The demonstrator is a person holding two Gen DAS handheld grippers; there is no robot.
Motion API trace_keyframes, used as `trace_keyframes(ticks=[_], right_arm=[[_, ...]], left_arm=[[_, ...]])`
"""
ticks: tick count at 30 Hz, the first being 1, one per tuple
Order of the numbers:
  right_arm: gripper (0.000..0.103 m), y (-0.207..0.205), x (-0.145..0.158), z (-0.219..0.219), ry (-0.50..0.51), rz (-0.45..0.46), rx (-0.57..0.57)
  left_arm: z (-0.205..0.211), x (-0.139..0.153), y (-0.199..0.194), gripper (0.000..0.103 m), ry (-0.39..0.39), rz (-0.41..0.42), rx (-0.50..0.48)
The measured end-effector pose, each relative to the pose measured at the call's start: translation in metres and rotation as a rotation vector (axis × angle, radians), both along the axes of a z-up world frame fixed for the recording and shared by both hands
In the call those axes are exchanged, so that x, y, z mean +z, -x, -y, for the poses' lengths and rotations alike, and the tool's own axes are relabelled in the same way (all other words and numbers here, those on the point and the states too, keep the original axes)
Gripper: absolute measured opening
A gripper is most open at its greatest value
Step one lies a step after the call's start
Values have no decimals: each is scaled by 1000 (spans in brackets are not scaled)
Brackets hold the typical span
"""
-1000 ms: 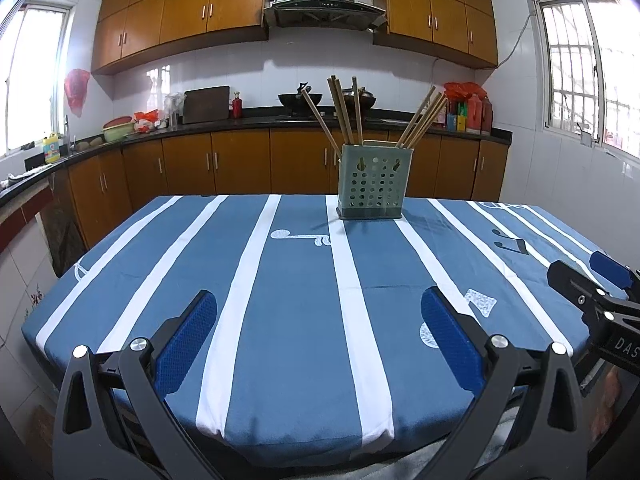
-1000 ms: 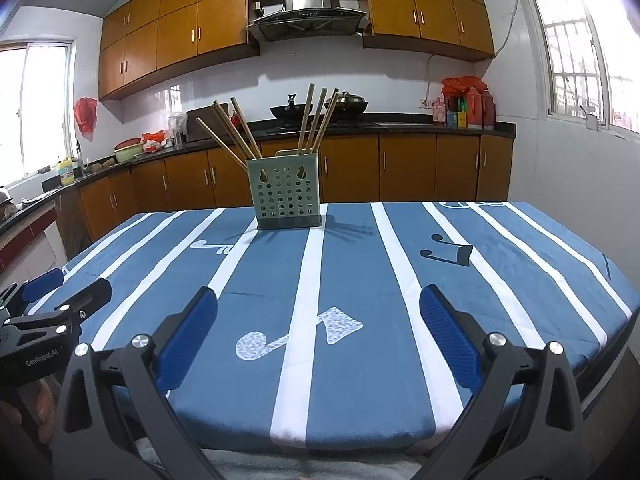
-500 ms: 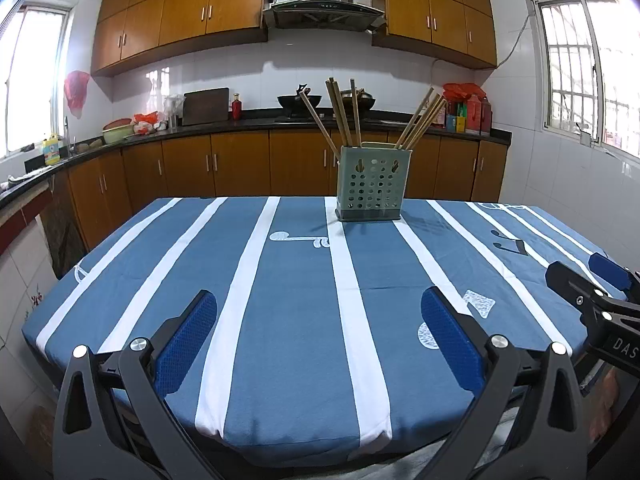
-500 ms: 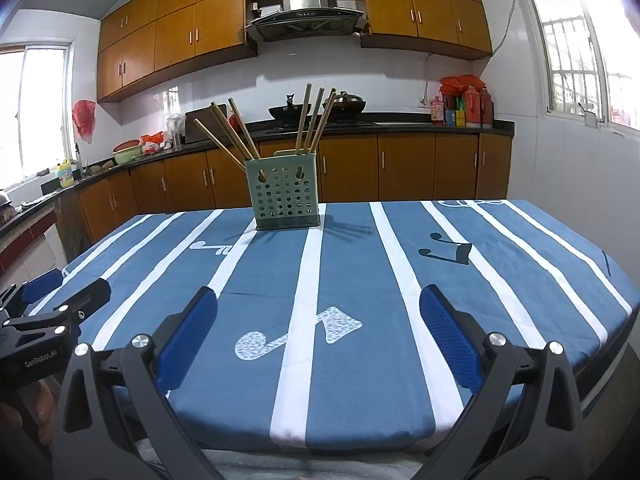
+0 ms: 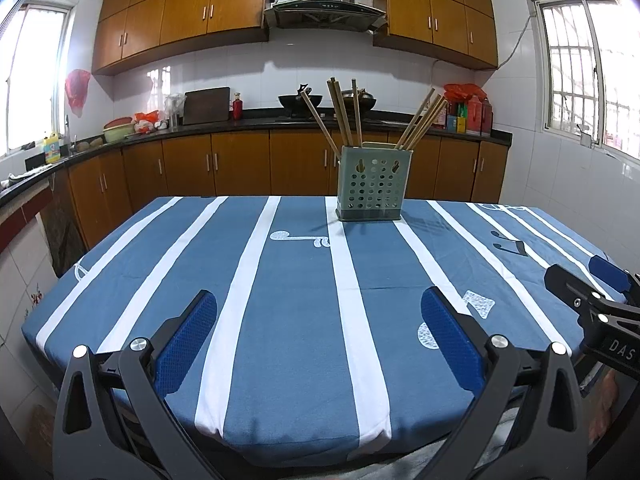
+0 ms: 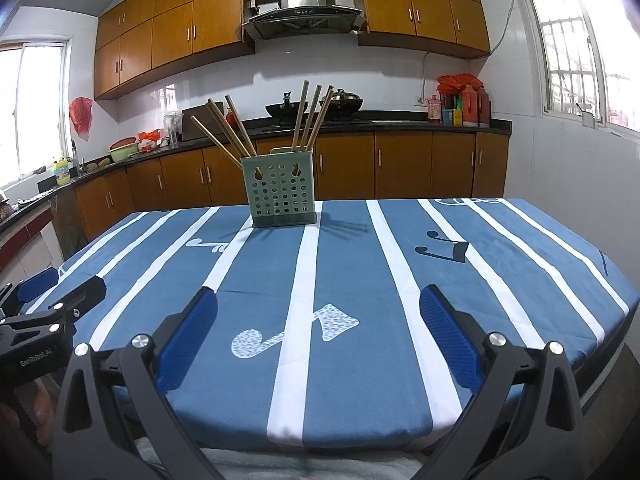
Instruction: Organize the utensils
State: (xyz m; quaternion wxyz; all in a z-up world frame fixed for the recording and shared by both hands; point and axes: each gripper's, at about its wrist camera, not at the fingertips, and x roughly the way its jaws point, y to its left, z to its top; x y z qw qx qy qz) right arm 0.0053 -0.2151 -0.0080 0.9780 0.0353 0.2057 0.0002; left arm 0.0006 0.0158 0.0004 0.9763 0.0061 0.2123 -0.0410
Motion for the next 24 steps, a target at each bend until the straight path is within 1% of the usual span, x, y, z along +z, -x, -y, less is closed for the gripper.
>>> trace_keyframes(ticks=[24], right_arm=[[99, -1, 0, 0, 1, -4, -3]], left_arm=[[3, 1, 0, 101, 2, -2, 4]])
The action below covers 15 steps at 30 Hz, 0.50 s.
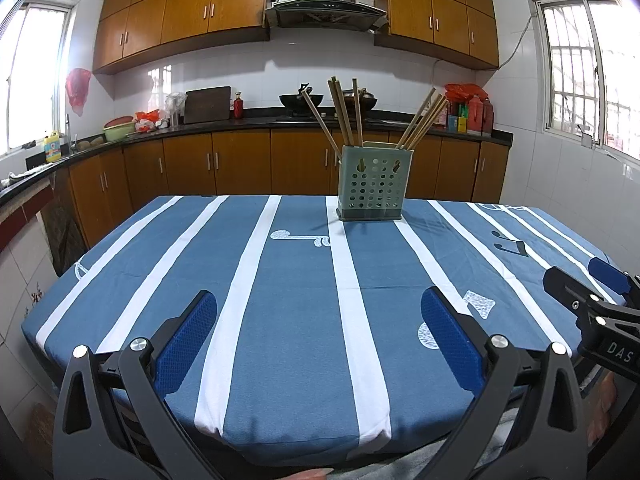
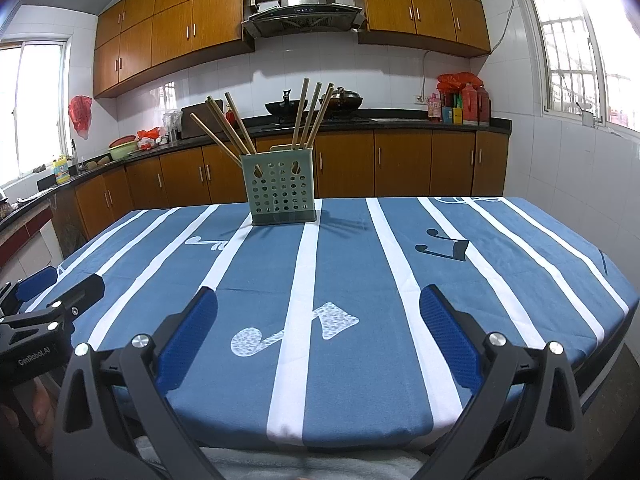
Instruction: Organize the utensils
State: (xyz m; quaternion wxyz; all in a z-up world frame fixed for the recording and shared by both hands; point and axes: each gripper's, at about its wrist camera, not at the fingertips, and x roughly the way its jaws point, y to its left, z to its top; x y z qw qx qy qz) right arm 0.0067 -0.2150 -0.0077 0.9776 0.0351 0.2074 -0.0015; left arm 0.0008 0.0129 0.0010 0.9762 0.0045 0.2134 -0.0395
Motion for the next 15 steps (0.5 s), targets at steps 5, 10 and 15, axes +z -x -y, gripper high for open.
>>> trace_keyframes(ticks=[5, 10, 15], right_arm=[[99, -1, -1, 0, -1, -4, 2], [99, -1, -2, 0, 0, -4, 2], [99, -1, -2, 0, -1, -5, 1]], left_arm=[[0, 0, 0, 101, 0, 0, 1], [0, 0, 0, 101, 0, 0, 0], [1, 0, 0, 101, 0, 0, 1]])
